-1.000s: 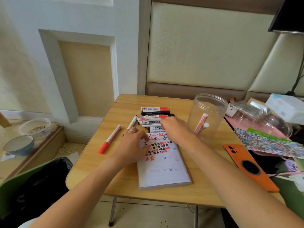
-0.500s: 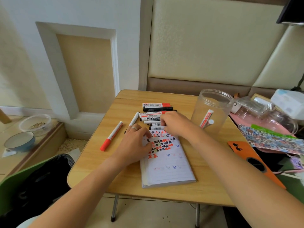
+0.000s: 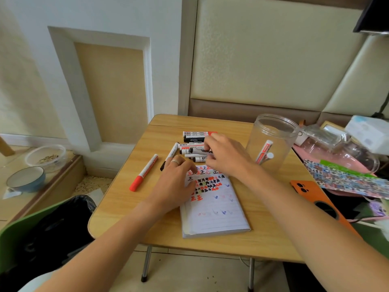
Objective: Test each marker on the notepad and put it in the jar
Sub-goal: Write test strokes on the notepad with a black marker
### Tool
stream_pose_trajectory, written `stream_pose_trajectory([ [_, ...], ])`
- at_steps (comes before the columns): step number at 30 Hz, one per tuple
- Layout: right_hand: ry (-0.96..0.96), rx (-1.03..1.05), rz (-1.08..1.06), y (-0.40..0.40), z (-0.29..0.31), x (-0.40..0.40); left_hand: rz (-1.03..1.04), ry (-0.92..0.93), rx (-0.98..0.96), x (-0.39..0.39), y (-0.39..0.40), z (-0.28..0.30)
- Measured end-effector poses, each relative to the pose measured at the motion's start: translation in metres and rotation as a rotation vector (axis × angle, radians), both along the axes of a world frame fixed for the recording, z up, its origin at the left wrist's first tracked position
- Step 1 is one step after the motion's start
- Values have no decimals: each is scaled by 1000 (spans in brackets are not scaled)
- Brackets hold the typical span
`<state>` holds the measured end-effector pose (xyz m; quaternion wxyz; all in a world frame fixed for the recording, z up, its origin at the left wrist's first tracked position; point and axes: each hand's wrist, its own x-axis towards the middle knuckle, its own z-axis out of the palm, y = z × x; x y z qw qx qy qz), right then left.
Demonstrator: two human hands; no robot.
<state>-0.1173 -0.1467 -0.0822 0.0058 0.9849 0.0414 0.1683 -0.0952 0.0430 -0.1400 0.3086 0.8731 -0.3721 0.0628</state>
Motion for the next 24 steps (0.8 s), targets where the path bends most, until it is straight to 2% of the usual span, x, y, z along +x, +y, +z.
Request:
stream_pose_trajectory([
  [2,-135,135,50,5,2,-11,-46,27,-30,-2,-1,0],
  [5,-225,556,83,14,2,-31,-69,43,-58,-6,-1,0],
  [9,-129,1210,50,18,-8,-50,-101,56,-83,-10,0,3],
  [11,-100,1384,58,16,-15,-57,-130,19,-44,-8,2,0],
  [13,-106,1318,50,9,-22,-62,-139,12,-7,-5,3,-4],
  [17,-179,763,38,-4,-33,-66,-112,41,13,-3,4,-6],
  [21,-296,257,84,-6,-31,-68,-113,-10,-27,-6,5,-3],
  [24,-219,114,195,2,-31,-67,-177,-58,-120,-10,0,1],
])
